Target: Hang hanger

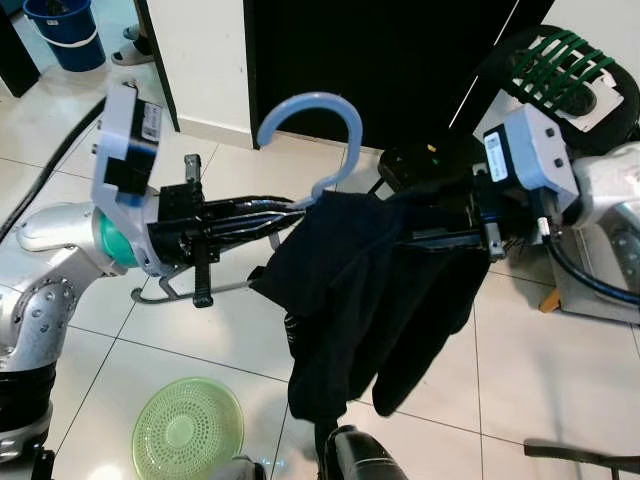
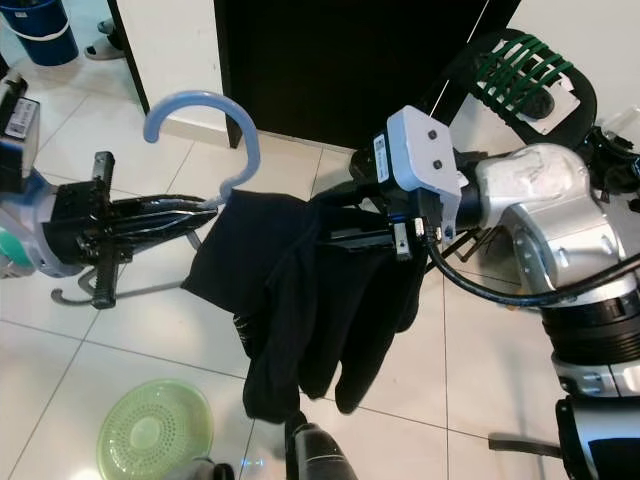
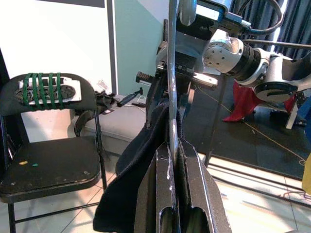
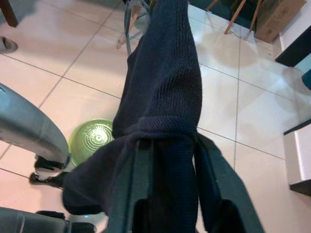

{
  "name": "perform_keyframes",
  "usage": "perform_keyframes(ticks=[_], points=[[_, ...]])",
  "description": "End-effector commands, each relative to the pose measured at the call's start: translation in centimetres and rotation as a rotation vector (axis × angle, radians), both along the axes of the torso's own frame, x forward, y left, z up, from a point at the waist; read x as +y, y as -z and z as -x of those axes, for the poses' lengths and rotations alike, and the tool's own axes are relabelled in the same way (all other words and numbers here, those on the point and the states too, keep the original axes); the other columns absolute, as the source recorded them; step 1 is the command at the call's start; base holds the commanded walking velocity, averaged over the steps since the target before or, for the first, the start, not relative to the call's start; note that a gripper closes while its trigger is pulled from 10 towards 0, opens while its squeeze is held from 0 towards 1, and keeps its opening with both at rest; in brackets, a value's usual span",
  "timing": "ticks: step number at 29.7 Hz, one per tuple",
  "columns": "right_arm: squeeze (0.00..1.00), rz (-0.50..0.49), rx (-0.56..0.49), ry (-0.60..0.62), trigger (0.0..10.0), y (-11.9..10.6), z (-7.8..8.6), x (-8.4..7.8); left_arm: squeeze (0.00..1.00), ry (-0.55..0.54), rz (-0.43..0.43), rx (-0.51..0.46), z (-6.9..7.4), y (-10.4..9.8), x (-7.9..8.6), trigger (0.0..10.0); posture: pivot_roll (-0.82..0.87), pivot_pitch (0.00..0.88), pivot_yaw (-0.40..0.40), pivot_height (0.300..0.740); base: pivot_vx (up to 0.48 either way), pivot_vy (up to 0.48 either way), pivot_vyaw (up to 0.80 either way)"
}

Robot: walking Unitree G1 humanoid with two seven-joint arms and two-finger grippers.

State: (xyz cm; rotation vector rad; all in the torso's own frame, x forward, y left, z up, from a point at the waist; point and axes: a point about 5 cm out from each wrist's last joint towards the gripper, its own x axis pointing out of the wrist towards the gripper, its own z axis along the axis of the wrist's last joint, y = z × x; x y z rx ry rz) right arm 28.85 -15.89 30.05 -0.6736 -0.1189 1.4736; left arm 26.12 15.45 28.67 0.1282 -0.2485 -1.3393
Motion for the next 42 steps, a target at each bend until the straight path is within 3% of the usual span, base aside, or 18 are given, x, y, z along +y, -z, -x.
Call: perform_keyframes(ticks=[1, 6, 15, 16, 17, 18, 19, 28, 29, 30, 34, 36, 37, 39, 41, 42], points=[[0.00, 0.006, 0.069, -0.062, 0.0, 0.9, 0.5, 0.7, 0.00, 0.070, 0.021, -0.059, 0.8, -0.9, -0.9, 10.0, -0.10, 0.085, -0.033, 0.740, 0.000, 0.000, 0.00], [0.00, -0.001, 0.170, -0.120, 0.0, 1.1, 1.3, 0.8, 0.00, 0.076, 0.017, -0.062, 0.9, -0.9, -1.0, 10.0, -0.10, 0.087, -0.033, 0.740, 0.000, 0.000, 0.00], [0.00, -0.023, 0.211, -0.130, 0.0, 1.5, 1.5, 1.0, 0.02, 0.067, 0.003, -0.072, 0.7, -0.9, -1.1, 10.0, -0.10, 0.088, -0.029, 0.740, 0.000, 0.000, 0.00], [0.00, -0.033, 0.218, -0.128, 0.0, 1.5, 1.5, 1.1, 0.36, 0.062, 0.000, -0.075, 0.7, -0.9, -1.2, 10.0, -0.09, 0.089, -0.027, 0.740, 0.000, 0.000, 0.00], [0.00, -0.041, 0.221, -0.125, 0.0, 1.5, 1.5, 1.1, 0.92, 0.059, -0.001, -0.077, 0.7, -0.9, -1.2, 10.0, -0.09, 0.088, -0.026, 0.740, 0.000, 0.000, 0.00], [0.00, -0.041, 0.221, -0.125, 0.0, 1.5, 1.5, 1.1, 0.92, 0.059, -0.001, -0.077, 0.7, -0.9, -1.2, 10.0, -0.09, 0.088, -0.026, 0.740, 0.000, 0.000, 0.00], [0.00, -0.049, 0.227, -0.123, 0.0, 1.5, 1.6, 1.2, 1.00, 0.060, -0.002, -0.075, 0.6, -0.9, -1.2, 10.0, -0.09, 0.088, -0.025, 0.740, 0.000, 0.000, 0.00], [0.00, -0.079, 0.220, -0.086, 0.0, 1.6, 1.1, 1.2, 1.00, 0.020, -0.039, -0.086, 0.3, -1.1, -0.6, 10.0, -0.08, 0.091, -0.015, 0.740, 0.000, 0.000, 0.00], [0.00, -0.081, 0.195, -0.047, 0.0, 1.6, 0.6, 0.9, 0.00, -0.012, -0.069, -0.084, 0.5, -1.2, 0.6, 10.0, -0.08, 0.097, -0.015, 0.740, 0.000, 0.000, 0.00], [0.00, -0.074, 0.155, 0.010, 0.0, 1.5, -0.1, 0.4, 0.00, -0.053, -0.103, -0.081, 0.6, -1.2, 1.9, 10.0, -0.08, 0.100, -0.019, 0.740, 0.000, 0.000, 0.00], [0.00, -0.067, 0.128, 0.050, 0.0, 1.4, -0.6, 0.1, 0.00, -0.078, -0.126, -0.078, 0.8, -1.1, 2.7, 10.0, -0.08, 0.100, -0.019, 0.740, 0.000, 0.000, 0.00], [0.00, -0.057, 0.084, 0.177, 0.0, 1.7, -2.2, -1.1, 0.00, -0.157, -0.157, -0.036, 1.9, -0.2, 4.5, 10.0, -0.06, 0.115, -0.032, 0.740, 0.000, 0.000, 0.00], [0.00, -0.048, 0.083, 0.220, 0.0, 2.2, -2.6, -1.5, 0.00, -0.202, -0.149, -0.022, 2.3, 0.1, 5.2, 10.0, -0.06, 0.118, -0.037, 0.740, 0.000, 0.000, 0.00], [0.00, -0.048, 0.083, 0.220, 0.0, 2.2, -2.6, -1.5, 0.00, -0.202, -0.149, -0.022, 2.3, 0.1, 5.2, 10.0, -0.06, 0.118, -0.037, 0.740, 0.000, 0.000, 0.00], [0.00, -0.037, 0.092, 0.268, 0.0, 3.3, -3.0, -1.9, 0.00, -0.297, -0.066, 0.003, 2.6, -0.4, 6.8, 10.0, -0.05, 0.119, -0.037, 0.740, 0.000, 0.000, 0.00], [0.00, -0.037, 0.092, 0.268, 0.0, 3.3, -3.0, -1.9, 0.00, -0.297, -0.066, 0.003, 2.6, -0.4, 6.8, 10.0, -0.05, 0.119, -0.037, 0.740, 0.000, 0.000, 0.00]])
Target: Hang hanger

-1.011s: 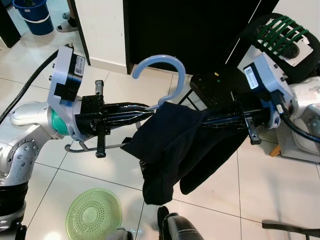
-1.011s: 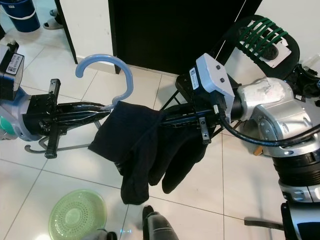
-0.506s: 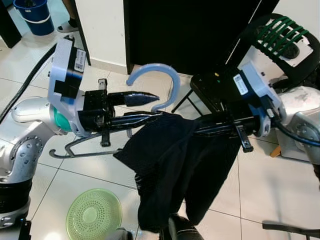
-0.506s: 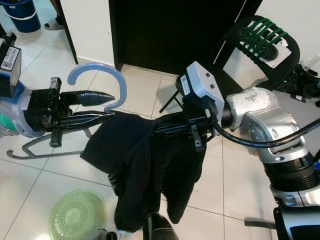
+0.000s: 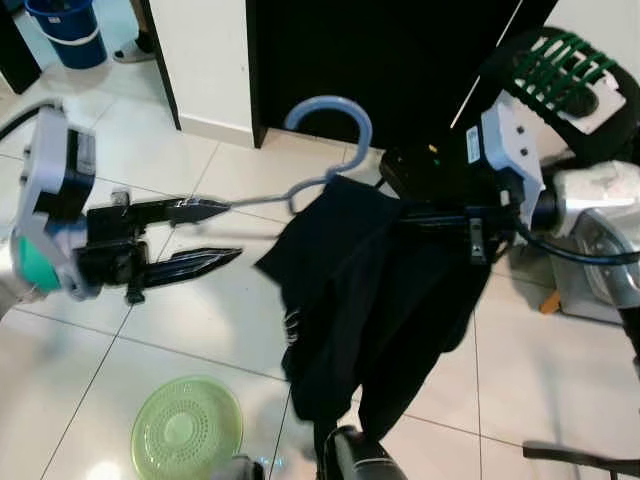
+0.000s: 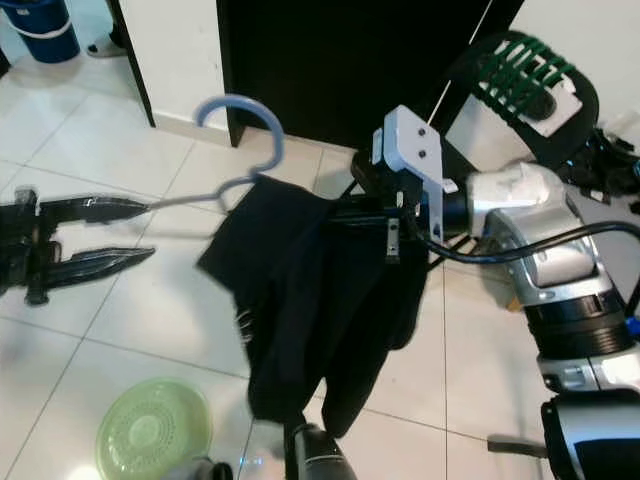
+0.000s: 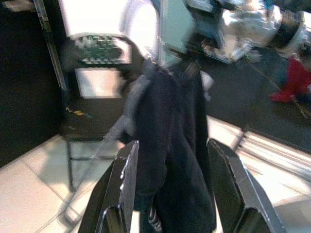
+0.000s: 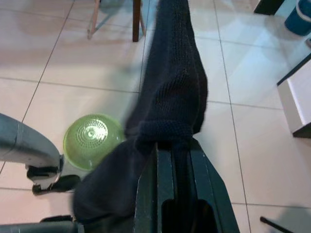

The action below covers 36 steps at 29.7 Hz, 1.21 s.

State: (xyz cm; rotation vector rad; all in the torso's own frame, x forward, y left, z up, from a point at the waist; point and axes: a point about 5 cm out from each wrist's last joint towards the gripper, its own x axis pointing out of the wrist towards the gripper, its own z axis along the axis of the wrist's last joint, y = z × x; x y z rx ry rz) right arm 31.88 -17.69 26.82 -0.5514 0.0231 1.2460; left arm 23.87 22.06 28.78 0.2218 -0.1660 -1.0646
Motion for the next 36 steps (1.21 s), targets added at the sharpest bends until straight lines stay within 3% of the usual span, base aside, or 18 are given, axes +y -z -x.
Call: perform_keyframes(ticks=[1, 4, 5, 6, 7, 9, 14, 16, 19, 24, 25, 26, 29, 36], points=[[0.00, 0.002, -0.019, 0.028, 0.0, 0.3, -0.1, -0.1, 0.00, -0.062, 0.073, -0.003, 0.2, -0.6, 1.1, 10.0, -0.05, 0.122, -0.037, 0.740, 0.000, 0.000, 0.00], [0.00, -0.010, -0.022, 0.065, 0.0, 0.5, -0.5, -0.2, 0.00, -0.105, 0.133, -0.001, 0.1, -0.8, 1.8, 10.0, -0.05, 0.122, -0.035, 0.740, 0.000, 0.000, 0.00], [0.00, -0.053, -0.037, 0.133, 1.6, 0.2, -1.1, -0.2, 0.00, -0.170, 0.186, -0.002, -0.1, -0.8, 2.4, 10.0, -0.05, 0.119, -0.034, 0.740, 0.000, 0.000, 0.00], [0.00, -0.100, -0.050, 0.191, 4.2, 0.0, -1.5, -0.1, 0.00, -0.216, 0.203, -0.003, -0.2, -0.4, 2.5, 10.0, -0.05, 0.119, -0.031, 0.740, 0.000, 0.000, 0.00], [0.00, -0.151, -0.052, 0.233, 10.0, -0.3, -1.8, 0.0, 0.00, -0.249, 0.203, 0.005, -0.3, 0.3, 2.2, 10.0, -0.05, 0.118, -0.032, 0.740, 0.000, 0.000, 0.00], [0.00, -0.231, -0.059, 0.309, 10.0, -0.8, -2.3, 0.2, 0.00, -0.326, 0.181, 0.024, -0.4, 2.2, 1.4, 10.0, -0.05, 0.121, -0.028, 0.740, 0.000, 0.000, 0.00], [0.00, -0.264, -0.088, 0.363, 10.0, -1.1, -2.6, 0.6, 0.00, -0.406, 0.122, 0.045, -0.6, 4.7, -0.2, 10.0, -0.06, 0.121, -0.027, 0.740, 0.000, 0.000, 0.00], [0.00, -0.312, -0.110, 0.410, 10.0, -1.8, -2.8, 1.4, 0.00, -0.516, 0.070, 0.064, -1.5, 7.2, -2.3, 10.0, -0.06, 0.114, -0.026, 0.740, 0.000, 0.000, 0.00], [0.00, -0.345, -0.126, 0.419, 10.0, -2.5, -2.7, 2.2, 0.00, -0.587, 0.081, 0.093, -2.3, 8.6, -3.1, 10.0, -0.06, 0.112, -0.023, 0.740, 0.000, 0.000, 0.00], [0.00, -0.349, -0.152, 0.339, 10.0, -3.5, -1.9, 2.8, 0.00, -0.616, 0.066, 0.109, -2.8, 9.3, -2.6, 10.0, -0.07, 0.107, -0.025, 0.740, 0.000, 0.000, 0.00], [0.00, -0.327, -0.175, 0.254, 10.0, -4.4, -0.9, 3.1, 0.00, -0.617, 0.052, 0.099, -3.0, 9.3, -2.0, 10.0, -0.07, 0.105, -0.023, 0.740, 0.000, 0.000, 0.00], [0.00, -0.327, -0.175, 0.254, 10.0, -4.4, -0.9, 3.1, 0.00, -0.617, 0.052, 0.099, -3.0, 9.3, -2.0, 10.0, -0.07, 0.105, -0.023, 0.740, 0.000, 0.000, 0.00], [0.00, -0.314, -0.209, 0.185, 10.0, -5.5, 0.0, 3.3, 0.00, -0.567, 0.001, 0.086, -2.8, 8.9, -1.1, 10.0, -0.07, 0.103, -0.016, 0.740, 0.000, 0.000, 0.00], [0.00, -0.312, -0.214, 0.052, 10.0, -6.0, 1.2, 3.7, 0.00, -0.458, -0.004, 0.106, -2.5, 8.3, -1.0, 10.0, -0.07, 0.102, -0.012, 0.740, 0.000, 0.000, 0.00]])
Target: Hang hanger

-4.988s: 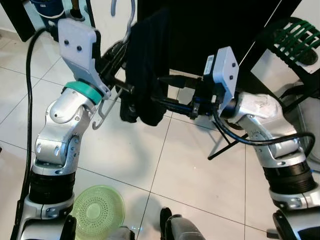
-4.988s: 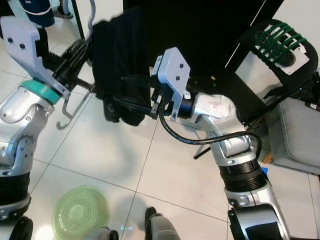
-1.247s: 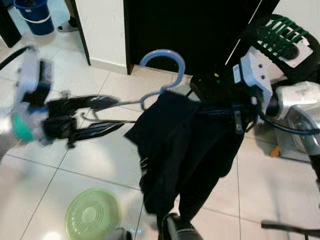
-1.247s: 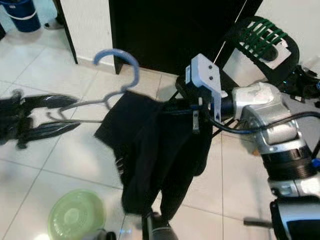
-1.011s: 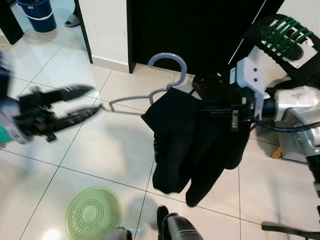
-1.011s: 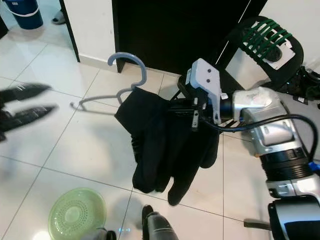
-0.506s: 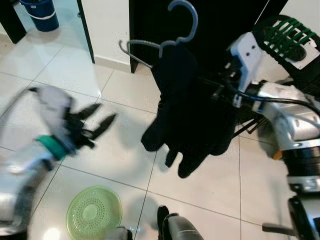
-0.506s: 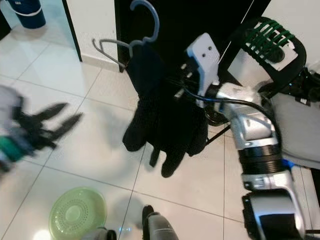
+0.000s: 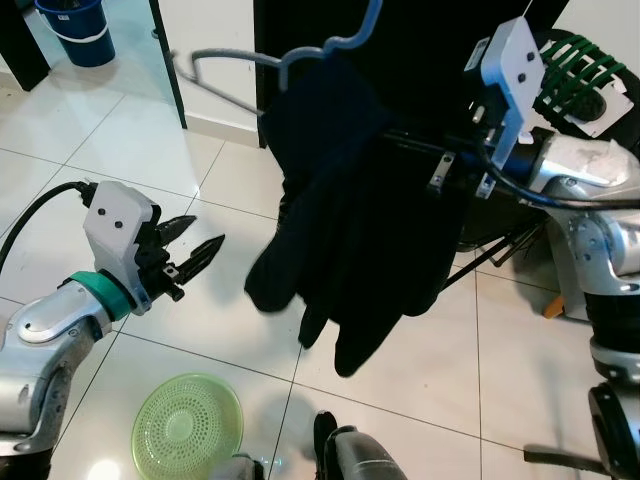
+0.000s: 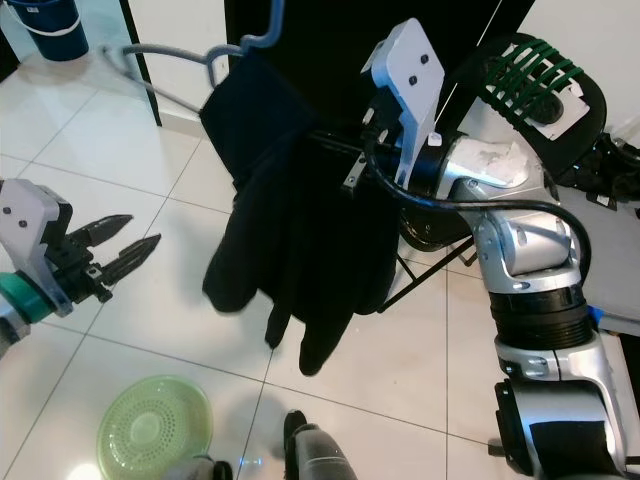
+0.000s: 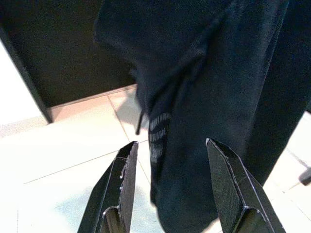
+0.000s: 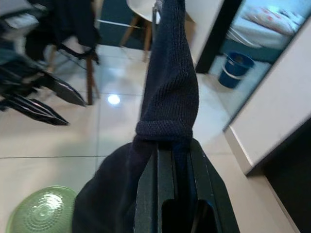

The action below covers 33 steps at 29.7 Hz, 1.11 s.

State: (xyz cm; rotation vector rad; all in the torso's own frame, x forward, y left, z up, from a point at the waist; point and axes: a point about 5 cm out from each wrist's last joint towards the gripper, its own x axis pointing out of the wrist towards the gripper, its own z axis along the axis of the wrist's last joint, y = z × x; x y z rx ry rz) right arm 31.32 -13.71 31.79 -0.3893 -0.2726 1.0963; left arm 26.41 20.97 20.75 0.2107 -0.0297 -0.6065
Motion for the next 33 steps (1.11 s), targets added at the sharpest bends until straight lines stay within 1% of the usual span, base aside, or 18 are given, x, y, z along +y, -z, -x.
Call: perform_keyframes(ticks=[1, 2, 5, 8, 10, 12, 13, 14, 16, 17, 18, 19, 20, 23, 25, 29, 31, 33], points=[[0.00, -0.006, -0.054, -0.038, 10.0, -1.0, 0.8, -0.2, 0.00, 0.024, 0.007, 0.012, 0.0, 0.1, 0.2, 10.0, -0.07, 0.102, -0.010, 0.740, 0.000, 0.000, 0.00], [0.00, -0.006, -0.054, -0.038, 10.0, -1.0, 0.8, -0.2, 0.00, 0.024, 0.007, 0.012, 0.0, 0.1, 0.2, 10.0, -0.07, 0.102, -0.010, 0.740, 0.000, 0.000, 0.00], [0.00, 0.007, -0.032, -0.098, 10.0, -0.7, 1.1, 0.0, 0.00, 0.142, -0.015, 0.007, 0.6, -1.9, 1.7, 10.0, -0.06, 0.101, -0.006, 0.740, 0.000, 0.000, 0.00], [0.00, 0.002, -0.026, -0.113, 10.0, -0.7, 1.3, 0.0, 0.00, 0.147, -0.012, 0.006, 0.7, -2.1, 1.8, 10.0, -0.06, 0.101, -0.006, 0.740, 0.000, 0.000, 0.00], [0.00, -0.019, -0.012, -0.176, 10.0, -1.1, 2.0, 0.0, 0.00, 0.166, -0.012, 0.017, 0.9, -2.0, 2.0, 10.0, -0.06, 0.106, -0.007, 0.740, 0.000, 0.000, 0.00], [0.00, -0.024, -0.009, -0.190, 10.0, -1.2, 2.2, 0.0, 0.00, 0.171, -0.013, 0.021, 0.9, -2.0, 2.0, 10.0, -0.06, 0.106, -0.007, 0.740, 0.000, 0.000, 0.00], [0.00, -0.024, -0.009, -0.190, 10.0, -1.2, 2.2, 0.0, 0.00, 0.171, -0.013, 0.021, 0.9, -2.0, 2.0, 10.0, -0.06, 0.106, -0.007, 0.740, 0.000, 0.000, 0.00], [0.00, -0.044, -0.001, -0.226, 10.0, -1.7, 2.6, 0.1, 0.00, 0.213, -0.013, 0.042, 1.1, -1.6, 1.5, 10.0, -0.06, 0.108, -0.014, 0.740, 0.000, 0.000, 0.00], [0.00, -0.044, -0.001, -0.226, 10.0, -1.7, 2.6, 0.1, 0.00, 0.213, -0.013, 0.042, 1.1, -1.6, 1.5, 10.0, -0.06, 0.108, -0.014, 0.740, 0.000, 0.000, 0.00], [0.00, -0.063, 0.005, -0.259, 10.0, -2.2, 2.8, 0.1, 0.00, 0.267, -0.019, 0.064, 1.1, -1.2, 0.8, 10.0, -0.07, 0.109, -0.016, 0.740, 0.000, 0.000, 0.00], [0.00, -0.063, 0.005, -0.259, 10.0, -2.2, 2.8, 0.1, 0.00, 0.267, -0.019, 0.064, 1.1, -1.2, 0.8, 10.0, -0.07, 0.109, -0.016, 0.740, 0.000, 0.000, 0.00], [0.00, -0.075, 0.009, -0.282, 10.0, -2.5, 3.0, 0.1, 0.00, 0.306, -0.023, 0.080, 1.1, -1.0, 0.4, 10.0, -0.07, 0.109, -0.016, 0.740, 0.000, 0.000, 0.00], [0.00, -0.087, 0.019, -0.346, 10.0, -3.2, 3.6, 0.3, 0.00, 0.339, -0.062, 0.051, 0.1, -1.2, -0.1, 10.0, -0.07, 0.105, -0.017, 0.740, 0.000, 0.000, 0.00], [0.00, -0.088, 0.021, -0.361, 10.0, -3.3, 3.7, 0.4, 0.00, 0.342, -0.071, 0.038, -0.3, -1.4, -0.2, 10.0, -0.07, 0.105, -0.017, 0.740, 0.000, 0.000, 0.00], [0.00, -0.093, 0.037, -0.395, 10.0, -3.4, 3.9, 0.6, 0.00, 0.366, -0.095, 0.012, -1.0, -1.6, -0.9, 10.0, -0.07, 0.105, -0.018, 0.740, 0.000, 0.000, 0.00], [0.00, -0.091, 0.069, -0.443, 10.0, -3.2, 4.3, 1.1, 0.00, 0.402, -0.141, -0.035, -1.9, -1.9, -1.9, 10.0, -0.07, 0.105, -0.018, 0.740, 0.000, 0.000, 0.00], [0.00, -0.082, 0.083, -0.463, 10.0, -3.0, 4.5, 1.3, 0.00, 0.362, -0.156, -0.093, -2.8, -2.5, -2.1, 10.0, -0.07, 0.105, -0.014, 0.740, 0.000, 0.000, 0.00], [0.00, -0.082, 0.083, -0.463, 10.0, -3.0, 4.5, 1.3, 0.00, 0.362, -0.156, -0.093, -2.8, -2.5, -2.1, 10.0, -0.07, 0.105, -0.014, 0.740, 0.000, 0.000, 0.00]])
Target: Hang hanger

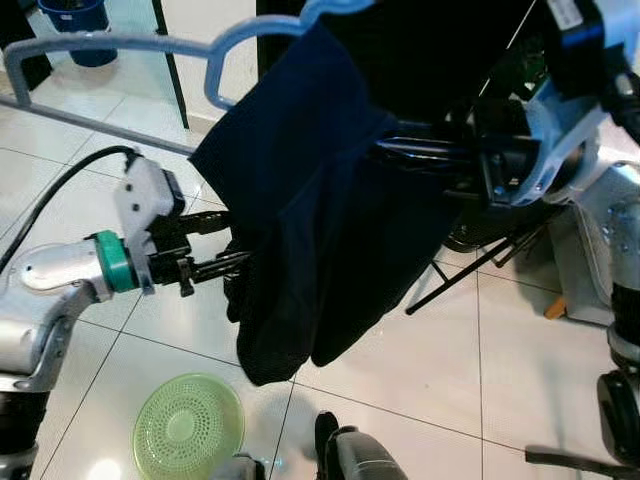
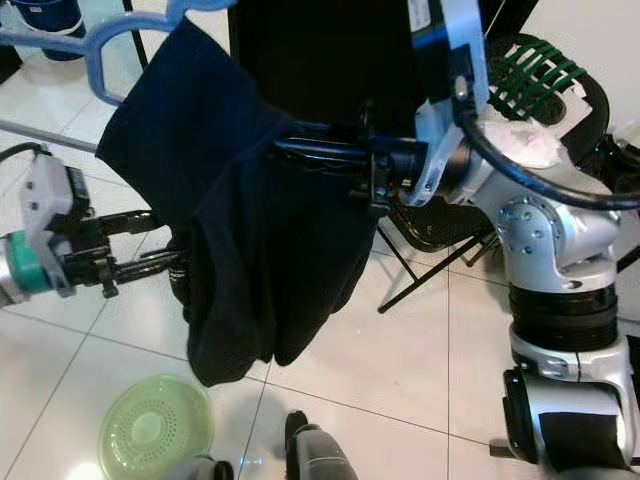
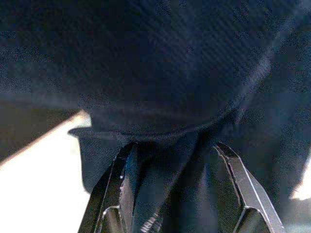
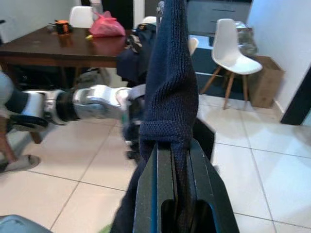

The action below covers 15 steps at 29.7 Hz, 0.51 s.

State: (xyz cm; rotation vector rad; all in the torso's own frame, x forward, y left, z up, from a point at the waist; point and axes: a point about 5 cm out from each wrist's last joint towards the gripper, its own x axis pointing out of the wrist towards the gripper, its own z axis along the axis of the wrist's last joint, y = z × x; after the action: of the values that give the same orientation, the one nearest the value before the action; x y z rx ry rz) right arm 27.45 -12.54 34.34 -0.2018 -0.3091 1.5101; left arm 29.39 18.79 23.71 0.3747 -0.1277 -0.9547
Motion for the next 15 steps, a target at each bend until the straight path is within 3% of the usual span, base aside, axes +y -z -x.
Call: perform_keyframes(ticks=[1, 5, 6, 7, 13, 15], points=[[0.00, -0.006, -0.022, -0.044, 10.0, -0.4, 0.7, 0.2, 0.00, -0.015, -0.011, -0.016, -0.2, 0.1, 0.0, 10.0, -0.07, 0.105, -0.012, 0.740, 0.000, 0.000, 0.00], [0.00, -0.001, -0.010, -0.029, 10.0, -0.1, 0.8, 0.3, 0.00, 0.024, 0.008, -0.032, 0.0, -0.5, -0.7, 10.0, -0.07, 0.108, -0.010, 0.740, 0.000, 0.000, 0.00], [0.00, 0.004, -0.010, -0.015, 10.0, 0.1, 0.6, 0.3, 0.00, 0.042, 0.009, -0.030, 0.2, -0.5, -0.8, 9.4, -0.07, 0.108, -0.010, 0.740, 0.000, 0.000, 0.00], [0.00, 0.009, -0.010, 0.014, 10.0, 0.3, 0.4, 0.2, 0.00, 0.067, 0.007, -0.021, 0.5, -0.4, -0.8, 0.0, -0.07, 0.108, -0.009, 0.740, 0.000, 0.000, 0.00], [0.00, 0.018, -0.023, 0.131, 10.0, 1.0, -1.1, -0.2, 0.00, 0.133, -0.001, 0.008, 1.8, -0.3, -0.5, 0.0, -0.06, 0.108, -0.011, 0.740, 0.000, 0.000, 0.00], [0.00, 0.034, -0.026, 0.244, 10.0, 1.5, -2.7, -0.6, 0.00, 0.155, 0.003, 0.009, 2.5, -0.4, -0.3, 0.0, -0.06, 0.109, -0.014, 0.740, 0.000, 0.000, 0.00]])
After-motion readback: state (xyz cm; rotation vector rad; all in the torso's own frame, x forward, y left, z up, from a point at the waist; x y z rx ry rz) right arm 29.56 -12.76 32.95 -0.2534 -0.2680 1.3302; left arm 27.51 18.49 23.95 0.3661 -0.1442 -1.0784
